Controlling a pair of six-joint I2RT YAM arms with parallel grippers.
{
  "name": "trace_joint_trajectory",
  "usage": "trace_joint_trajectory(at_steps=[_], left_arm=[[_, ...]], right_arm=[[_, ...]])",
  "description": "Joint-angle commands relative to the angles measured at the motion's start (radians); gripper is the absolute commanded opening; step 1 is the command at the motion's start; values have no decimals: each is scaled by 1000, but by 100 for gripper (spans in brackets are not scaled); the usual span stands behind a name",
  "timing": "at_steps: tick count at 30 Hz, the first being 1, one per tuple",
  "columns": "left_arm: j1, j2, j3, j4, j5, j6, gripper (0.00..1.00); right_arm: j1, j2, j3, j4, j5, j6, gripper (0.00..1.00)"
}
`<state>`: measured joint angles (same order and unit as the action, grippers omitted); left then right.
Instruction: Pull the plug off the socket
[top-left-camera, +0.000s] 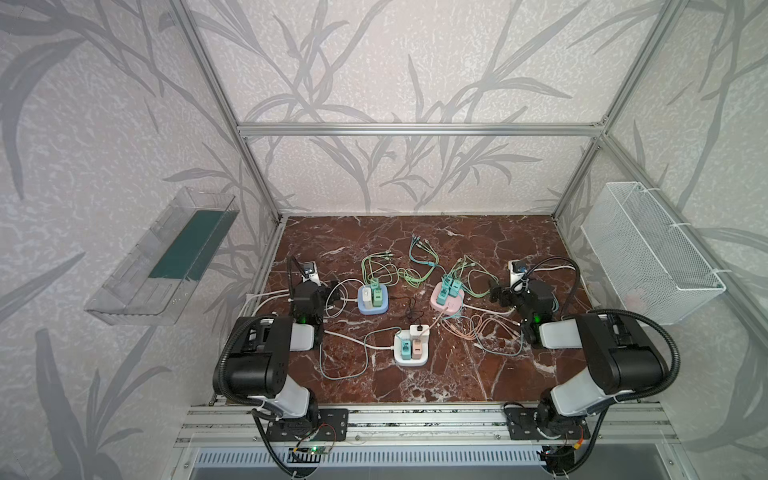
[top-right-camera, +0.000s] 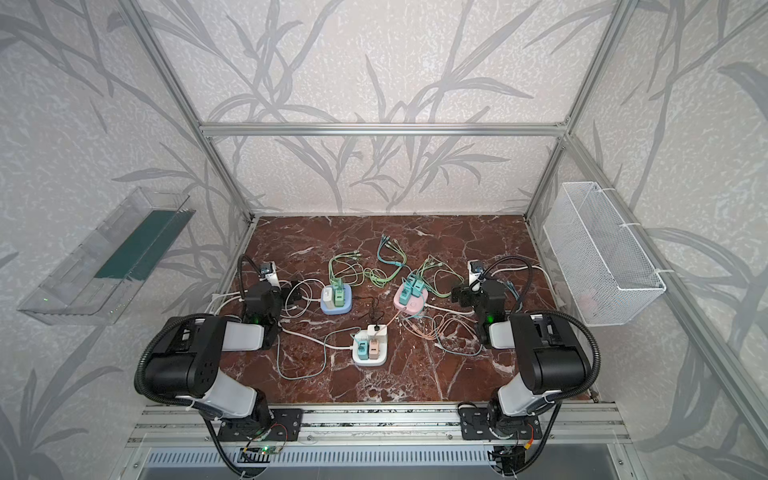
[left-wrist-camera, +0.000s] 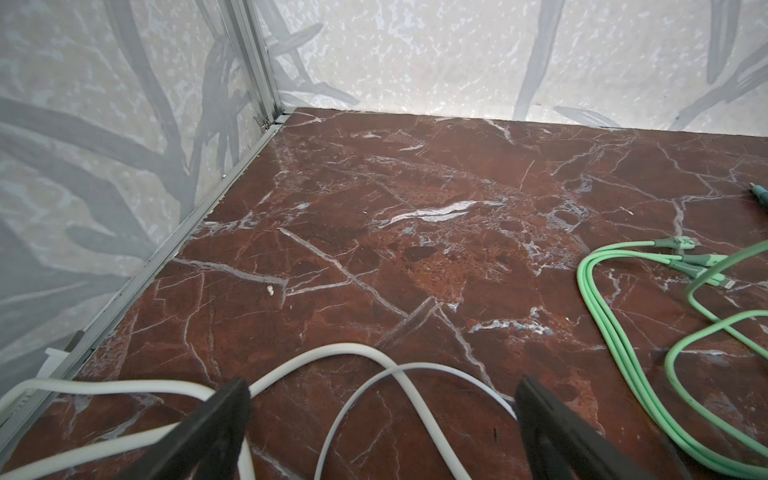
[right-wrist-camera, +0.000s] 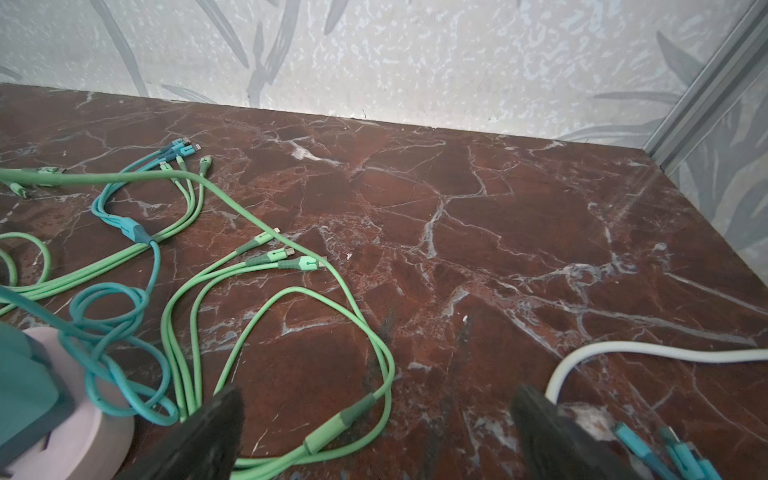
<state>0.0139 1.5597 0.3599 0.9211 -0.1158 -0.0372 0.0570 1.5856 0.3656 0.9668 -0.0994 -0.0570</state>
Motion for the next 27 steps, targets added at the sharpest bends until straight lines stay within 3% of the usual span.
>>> trace_joint_trajectory(at_steps=[1,27], left_arm=[[-5,8,14,30,-15,11,99],[-2,2,13,29,-25,1,99]], right_arm=[[-2,2,5,21,-13,-11,99],[-2,-9,7,10,13,2,99]])
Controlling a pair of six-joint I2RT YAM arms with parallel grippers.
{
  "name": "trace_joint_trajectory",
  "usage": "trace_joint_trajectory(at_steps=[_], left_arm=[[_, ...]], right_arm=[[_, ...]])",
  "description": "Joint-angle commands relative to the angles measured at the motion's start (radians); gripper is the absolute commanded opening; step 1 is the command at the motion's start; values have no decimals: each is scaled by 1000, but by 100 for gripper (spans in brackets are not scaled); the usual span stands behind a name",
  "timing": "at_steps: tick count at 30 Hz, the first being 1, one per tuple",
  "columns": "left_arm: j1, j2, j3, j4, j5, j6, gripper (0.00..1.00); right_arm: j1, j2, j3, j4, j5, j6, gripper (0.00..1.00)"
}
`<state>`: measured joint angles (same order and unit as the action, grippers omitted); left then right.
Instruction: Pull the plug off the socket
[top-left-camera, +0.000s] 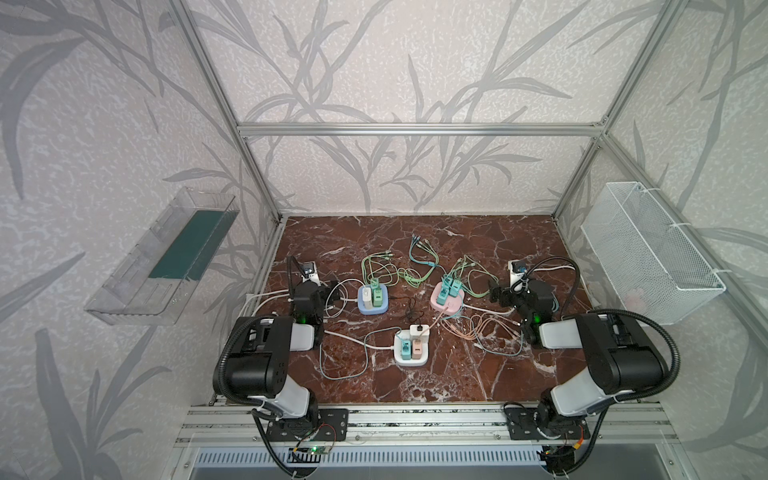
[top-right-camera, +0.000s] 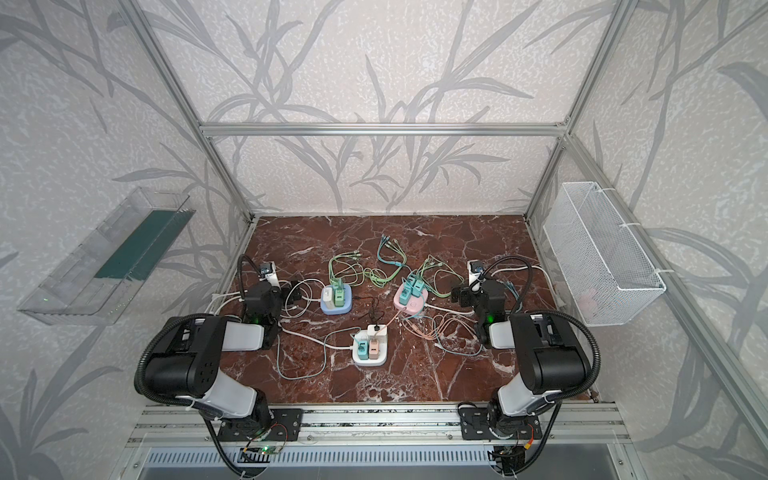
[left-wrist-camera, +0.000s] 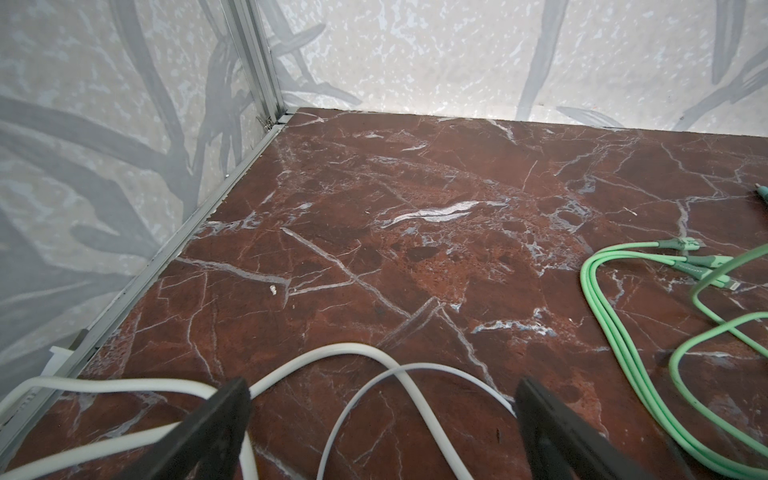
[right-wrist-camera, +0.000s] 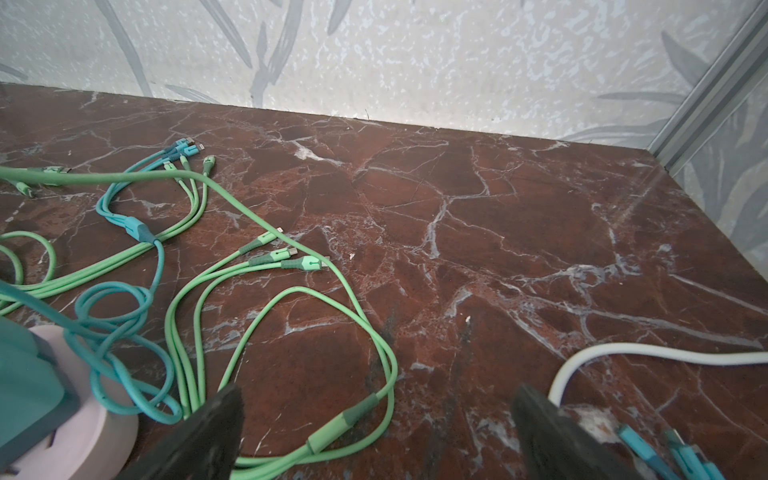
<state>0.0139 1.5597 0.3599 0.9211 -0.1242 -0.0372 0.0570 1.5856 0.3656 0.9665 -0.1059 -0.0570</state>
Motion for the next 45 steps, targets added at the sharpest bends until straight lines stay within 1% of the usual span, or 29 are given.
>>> trace_joint_trajectory(at_steps=[1,2,5,7,9,11,12,14,15,18,21,23,26,29,32,37,41,44,45], left_arm=[[-2,-4,13,22,-26,-1,99],[-2,-21,15,12,-36,-5,99],[-3,-115,25,-87,-74,-21,99],[-3,-206,61,-254,-137,-69,99],[-2,-299,127,-494,-197,-159,99],[-2,-376,185,-697,-219,-235,99],[-3,-411,198,-761,-201,-242,99],[-4,-489,198,-824,-154,-265,99],[-3,-530,189,-850,-139,-296,99],[-8,-656,157,-899,-119,-365,99],[-18,-773,136,-970,-107,-400,99],[-34,-837,127,-1018,-99,-415,99],[-91,-912,119,-1086,-127,-439,99],[-190,-962,113,-1137,-205,-454,99],[-284,-997,111,-1169,-281,-472,99],[-401,-1026,137,-1259,-332,-522,99],[-517,-1033,142,-1289,-405,-551,99],[-617,-1029,140,-1298,-460,-579,99],[-656,-1021,143,-1309,-486,-592,99]], right_arm=[[-3,-23,13,-14,46,12,99],[-3,-42,22,-43,71,23,99],[-3,-118,61,-184,79,29,99],[-3,-163,100,-326,91,56,99],[-3,-201,131,-434,118,107,99],[-3,-232,156,-525,111,154,99],[-3,-248,167,-563,92,164,99],[-3,-281,185,-640,72,192,99],[-3,-300,193,-678,66,206,99],[-3,-355,206,-762,28,244,100],[-3,-412,218,-834,-26,244,98],[-3,-454,233,-894,-38,229,97],[-3,-522,242,-957,-53,256,97],[-3,-580,237,-977,-126,302,94],[-2,-625,241,-1020,-184,327,91],[7,-719,215,-1072,-221,380,88],[53,-784,160,-1092,-230,423,86],[111,-819,120,-1099,-225,468,84],[145,-827,103,-1096,-218,488,83]])
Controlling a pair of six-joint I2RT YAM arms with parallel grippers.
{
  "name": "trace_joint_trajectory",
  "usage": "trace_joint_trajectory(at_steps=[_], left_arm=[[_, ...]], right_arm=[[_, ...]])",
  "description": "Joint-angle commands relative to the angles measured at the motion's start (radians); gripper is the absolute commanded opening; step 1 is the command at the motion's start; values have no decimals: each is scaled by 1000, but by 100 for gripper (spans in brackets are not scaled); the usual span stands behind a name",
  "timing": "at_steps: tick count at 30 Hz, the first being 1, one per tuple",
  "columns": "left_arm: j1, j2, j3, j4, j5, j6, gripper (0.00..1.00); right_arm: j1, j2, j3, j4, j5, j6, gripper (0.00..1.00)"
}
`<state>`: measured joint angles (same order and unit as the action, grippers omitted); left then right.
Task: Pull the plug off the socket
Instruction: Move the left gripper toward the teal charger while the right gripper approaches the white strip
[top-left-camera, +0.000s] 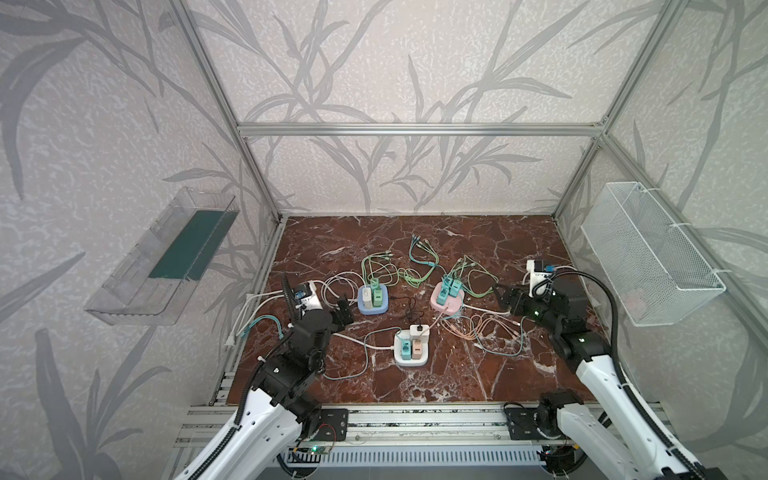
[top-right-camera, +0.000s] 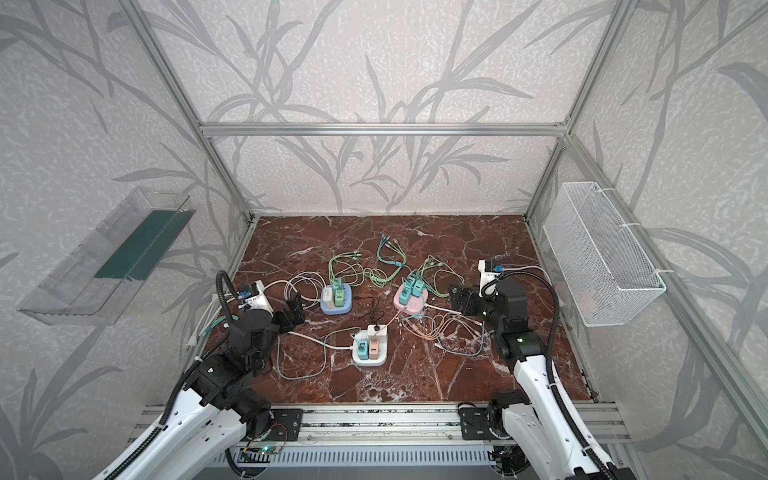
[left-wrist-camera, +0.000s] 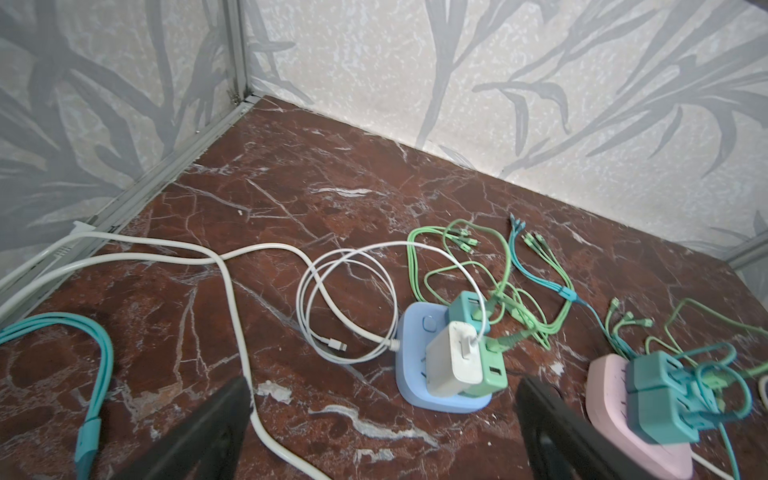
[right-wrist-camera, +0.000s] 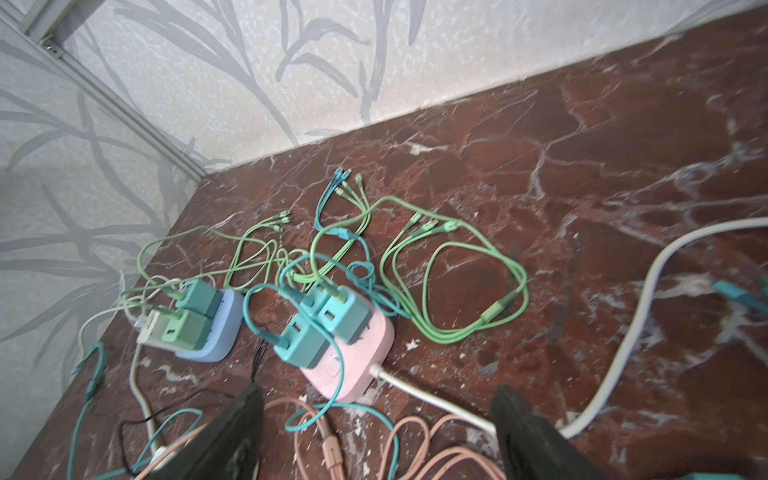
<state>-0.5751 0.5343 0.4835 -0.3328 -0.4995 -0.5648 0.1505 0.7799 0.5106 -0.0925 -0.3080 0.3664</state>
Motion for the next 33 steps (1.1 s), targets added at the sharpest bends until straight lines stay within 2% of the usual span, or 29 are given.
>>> trace_joint_trajectory(at_steps=[1,5,9,15,22,26,33], left_arm=[[-105,11,23,-65,-133,-72,99],[-294,58,33,-100,-282,-139,99],[-492,127,35,-124,-404,-250,99],[-719,274,79,-201,-521,-423,99],[-854,419,109,-222,-511,-576,99],[-887,489,109,-160,-450,-575,99],[-885,548,60,16,-338,-538,98]], right_arm=[[83,-28,-57,-30,-6,79,82],[240,-46,-111,-18,84,129,81],[355,-44,-186,58,120,203,75],[503,4,-248,150,147,257,71],[622,142,-248,277,185,265,70],[667,244,-227,345,186,298,70],[725,430,-163,416,139,324,66]])
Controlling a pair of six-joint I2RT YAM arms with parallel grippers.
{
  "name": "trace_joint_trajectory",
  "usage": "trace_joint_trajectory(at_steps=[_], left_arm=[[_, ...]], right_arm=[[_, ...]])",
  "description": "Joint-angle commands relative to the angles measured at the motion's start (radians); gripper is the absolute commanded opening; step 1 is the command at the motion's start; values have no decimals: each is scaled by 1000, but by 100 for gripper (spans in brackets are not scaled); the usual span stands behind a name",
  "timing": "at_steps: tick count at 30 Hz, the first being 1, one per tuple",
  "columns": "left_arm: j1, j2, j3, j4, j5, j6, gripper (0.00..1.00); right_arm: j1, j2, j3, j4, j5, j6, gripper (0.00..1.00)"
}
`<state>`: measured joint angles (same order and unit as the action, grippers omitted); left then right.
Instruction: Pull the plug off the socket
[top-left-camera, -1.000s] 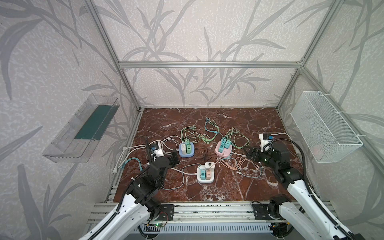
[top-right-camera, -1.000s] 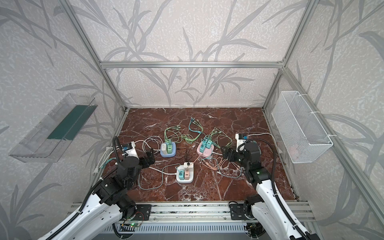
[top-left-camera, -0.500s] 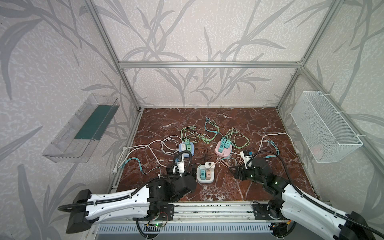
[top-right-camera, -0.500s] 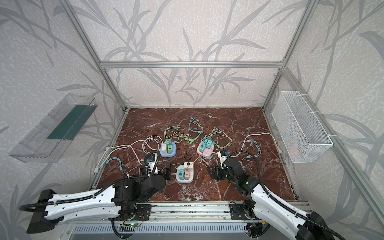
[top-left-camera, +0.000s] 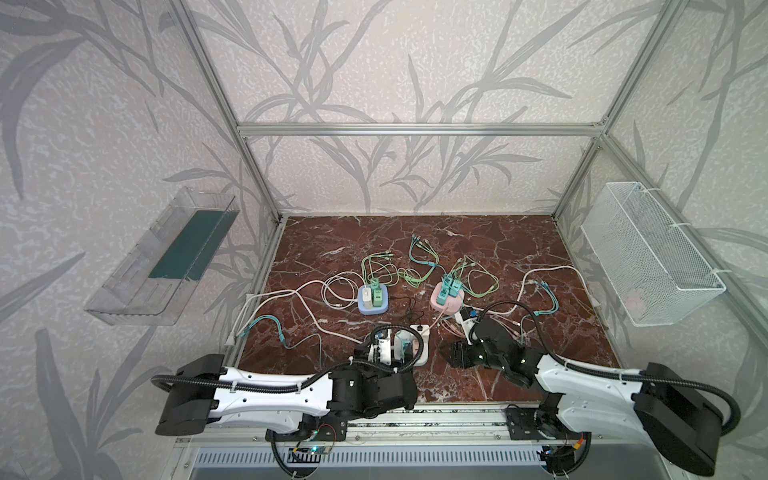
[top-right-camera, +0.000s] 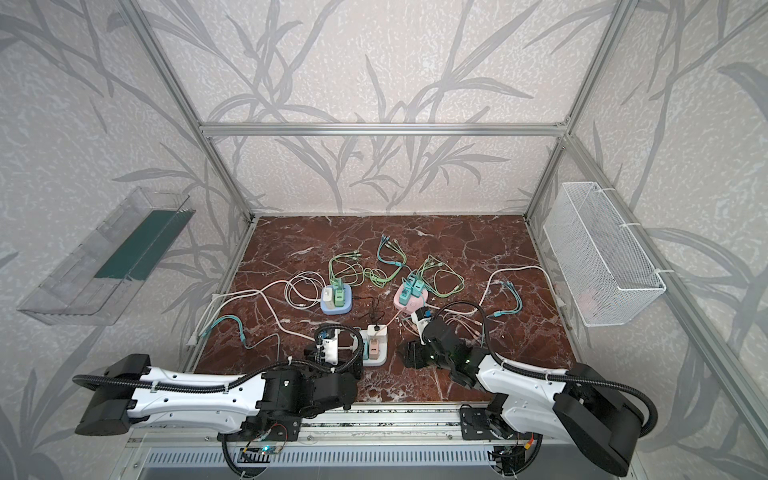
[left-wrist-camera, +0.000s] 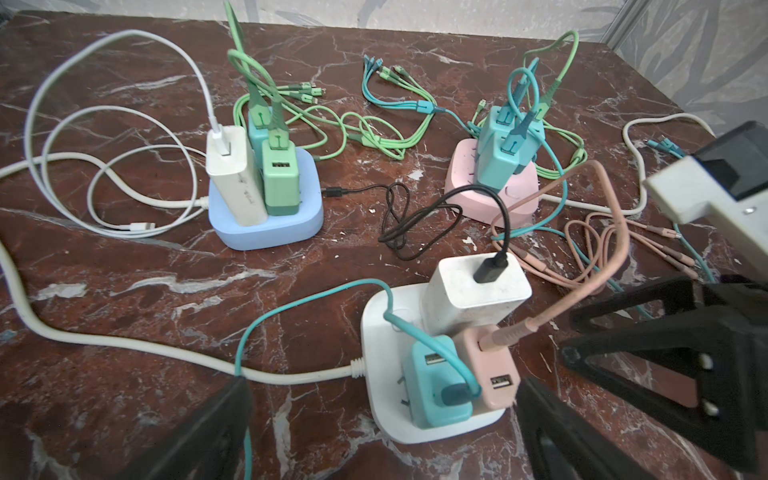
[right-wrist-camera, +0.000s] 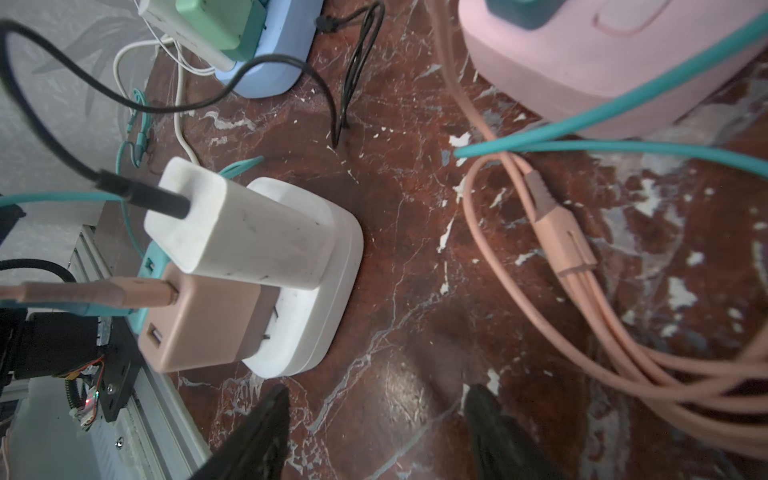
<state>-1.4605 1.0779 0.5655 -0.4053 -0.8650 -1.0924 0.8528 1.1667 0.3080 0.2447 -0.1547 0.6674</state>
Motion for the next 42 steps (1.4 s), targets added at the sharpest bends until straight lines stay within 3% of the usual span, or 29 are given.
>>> trace_joint_trajectory(at_steps=[1,7,20,33,42], left_arm=[[4,2,-31,108,37,-1,96],[78,-10,-32,134,134,42,77],[177,62,-27,210,332,109,70],[225,137,11,201,401,108,51],[236,173,33,212,428,117,46]], right_arm=[[29,62,43,94,-14,30,66],[34,155,70,156,-27,60,63],[34,230,106,173,-27,83,62],[34,255,111,168,-32,98,60],[34,275,112,174,-41,106,60]])
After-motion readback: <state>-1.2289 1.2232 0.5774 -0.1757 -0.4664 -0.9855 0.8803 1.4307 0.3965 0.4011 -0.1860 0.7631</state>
